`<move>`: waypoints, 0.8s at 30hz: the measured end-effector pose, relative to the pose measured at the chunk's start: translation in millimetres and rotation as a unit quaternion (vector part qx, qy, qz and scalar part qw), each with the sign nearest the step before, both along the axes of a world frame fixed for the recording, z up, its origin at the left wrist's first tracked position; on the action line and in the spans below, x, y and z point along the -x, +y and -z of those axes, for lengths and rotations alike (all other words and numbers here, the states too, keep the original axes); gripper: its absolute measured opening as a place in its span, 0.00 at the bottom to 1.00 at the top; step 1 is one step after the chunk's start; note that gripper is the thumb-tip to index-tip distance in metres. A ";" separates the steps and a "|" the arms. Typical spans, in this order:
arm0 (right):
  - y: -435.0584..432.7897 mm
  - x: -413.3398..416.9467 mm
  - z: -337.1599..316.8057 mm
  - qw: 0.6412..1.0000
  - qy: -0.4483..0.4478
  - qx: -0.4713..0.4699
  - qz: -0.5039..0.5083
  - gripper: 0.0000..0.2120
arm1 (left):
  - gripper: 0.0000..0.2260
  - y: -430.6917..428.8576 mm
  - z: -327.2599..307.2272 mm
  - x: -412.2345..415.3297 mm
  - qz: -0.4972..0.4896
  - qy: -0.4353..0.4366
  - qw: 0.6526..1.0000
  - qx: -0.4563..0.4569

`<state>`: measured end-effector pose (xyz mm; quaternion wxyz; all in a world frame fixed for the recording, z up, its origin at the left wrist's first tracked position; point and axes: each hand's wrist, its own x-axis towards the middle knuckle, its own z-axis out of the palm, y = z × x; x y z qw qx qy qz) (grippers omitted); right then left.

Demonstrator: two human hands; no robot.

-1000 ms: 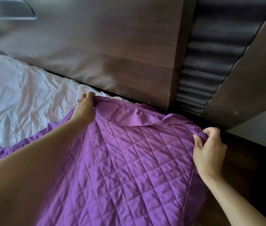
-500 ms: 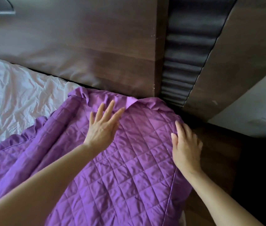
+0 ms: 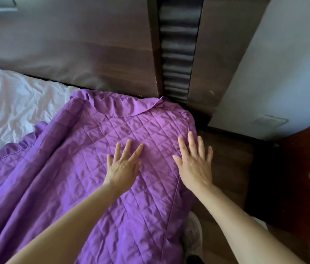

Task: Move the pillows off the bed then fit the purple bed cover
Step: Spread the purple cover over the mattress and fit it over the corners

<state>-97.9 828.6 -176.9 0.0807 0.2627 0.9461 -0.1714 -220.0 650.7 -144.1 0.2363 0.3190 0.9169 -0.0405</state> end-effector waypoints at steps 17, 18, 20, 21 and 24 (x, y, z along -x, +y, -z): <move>-182.8 -171.1 -91.2 0.984 -0.085 0.032 -0.156 0.28 | 0.25 -235.4 -64.5 -212.6 -0.172 -0.075 0.982 0.020; -186.8 -175.6 -95.1 0.982 -0.082 0.032 -0.168 0.28 | 0.25 -242.7 -67.9 -224.8 -0.186 -0.072 0.980 0.011; -197.3 -184.8 -103.8 0.977 -0.072 0.029 -0.198 0.28 | 0.25 -259.1 -76.5 -251.4 -0.227 -0.062 0.972 -0.005; -201.6 -190.0 -107.4 0.974 -0.073 0.026 -0.212 0.28 | 0.25 -265.9 -79.7 -264.2 -0.242 -0.061 0.968 -0.007; -220.6 -215.9 -115.9 0.965 -0.079 0.023 -0.250 0.28 | 0.25 -288.1 -87.9 -311.2 -0.277 -0.065 0.959 0.011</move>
